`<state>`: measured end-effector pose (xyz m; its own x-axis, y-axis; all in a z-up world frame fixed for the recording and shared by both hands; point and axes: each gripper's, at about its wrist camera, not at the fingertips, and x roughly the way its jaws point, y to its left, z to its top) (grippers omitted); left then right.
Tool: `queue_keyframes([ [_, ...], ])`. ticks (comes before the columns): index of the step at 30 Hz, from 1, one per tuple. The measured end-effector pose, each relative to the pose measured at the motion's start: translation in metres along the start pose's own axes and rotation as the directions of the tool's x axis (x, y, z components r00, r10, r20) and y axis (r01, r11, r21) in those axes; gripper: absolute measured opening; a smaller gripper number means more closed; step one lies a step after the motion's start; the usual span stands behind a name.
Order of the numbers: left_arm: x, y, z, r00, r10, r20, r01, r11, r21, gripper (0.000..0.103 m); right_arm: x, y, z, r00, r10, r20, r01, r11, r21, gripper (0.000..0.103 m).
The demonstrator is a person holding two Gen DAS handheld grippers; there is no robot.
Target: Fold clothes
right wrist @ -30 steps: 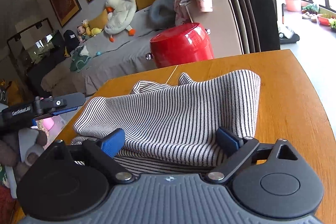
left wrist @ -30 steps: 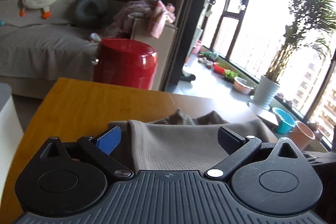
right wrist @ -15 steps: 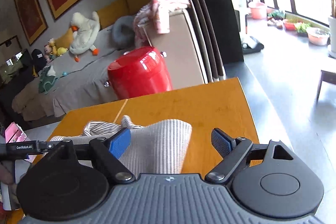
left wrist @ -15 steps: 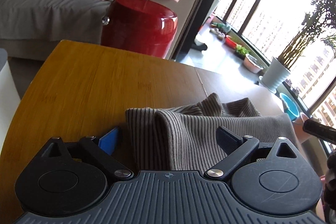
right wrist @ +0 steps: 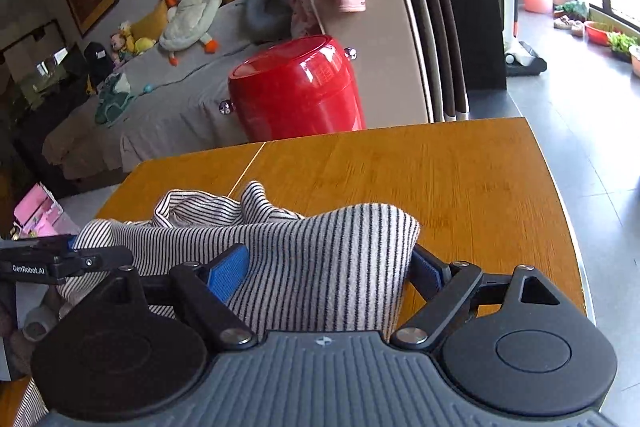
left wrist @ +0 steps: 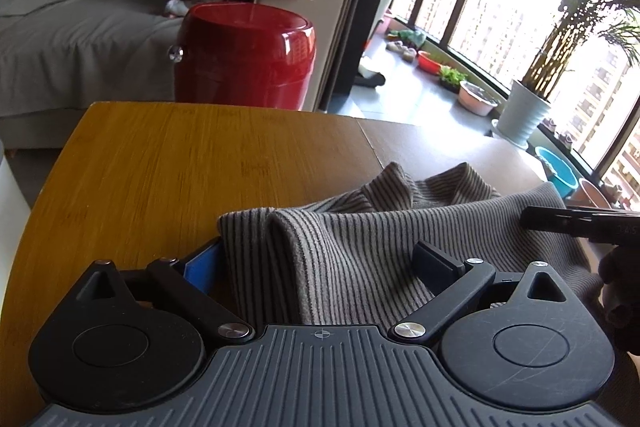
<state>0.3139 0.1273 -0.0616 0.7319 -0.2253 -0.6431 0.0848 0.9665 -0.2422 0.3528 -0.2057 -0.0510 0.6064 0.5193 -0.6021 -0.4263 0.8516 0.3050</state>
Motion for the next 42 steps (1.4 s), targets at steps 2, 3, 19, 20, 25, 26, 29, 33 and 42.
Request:
queue_keyframes([
  [2,0.002,0.003,0.002,1.000,-0.028,0.008,0.028,1.000,-0.004,0.099,0.003,0.001,0.003,1.000,-0.001,0.001,0.001,1.000,-0.008,0.079],
  [3,0.003,0.004,0.003,0.999,-0.044,0.013,0.044,0.999,-0.003,0.097,0.004,0.001,0.004,1.000,-0.003,0.004,0.003,1.000,-0.009,0.075],
  [19,-0.090,-0.031,0.013,0.977,-0.113,0.178,0.085,0.984,0.158,0.033,-0.115,0.034,0.019,0.972,0.112,0.209,-0.094,0.991,-0.093,0.023],
  [20,-0.107,-0.036,0.006,0.974,-0.117,0.197,0.080,0.979,0.185,0.033,-0.132,0.038,0.013,0.969,0.119,0.219,-0.097,0.990,-0.107,0.023],
  [25,-0.172,-0.051,-0.050,0.969,-0.137,0.205,0.081,0.963,0.256,0.033,-0.197,0.064,-0.043,0.969,0.123,0.216,-0.089,0.983,-0.160,0.023],
  [26,-0.180,-0.052,-0.063,0.972,-0.131,0.193,0.077,0.962,0.263,0.034,-0.205,0.069,-0.056,0.973,0.118,0.200,-0.084,0.982,-0.169,0.023],
  [29,-0.190,-0.047,-0.099,0.984,-0.122,0.127,0.089,0.967,0.238,0.038,-0.214,0.078,-0.100,0.987,0.076,0.144,-0.046,0.978,-0.205,0.024],
  [33,-0.195,-0.035,-0.140,0.995,-0.089,0.050,0.076,0.973,0.219,0.051,-0.219,0.089,-0.158,0.997,-0.021,0.072,0.044,0.944,-0.327,0.031],
  [42,-0.222,-0.006,-0.154,0.992,-0.124,0.034,0.119,0.984,0.136,0.071,-0.254,0.051,-0.188,0.996,-0.084,0.026,0.087,0.979,-0.182,0.047],
])
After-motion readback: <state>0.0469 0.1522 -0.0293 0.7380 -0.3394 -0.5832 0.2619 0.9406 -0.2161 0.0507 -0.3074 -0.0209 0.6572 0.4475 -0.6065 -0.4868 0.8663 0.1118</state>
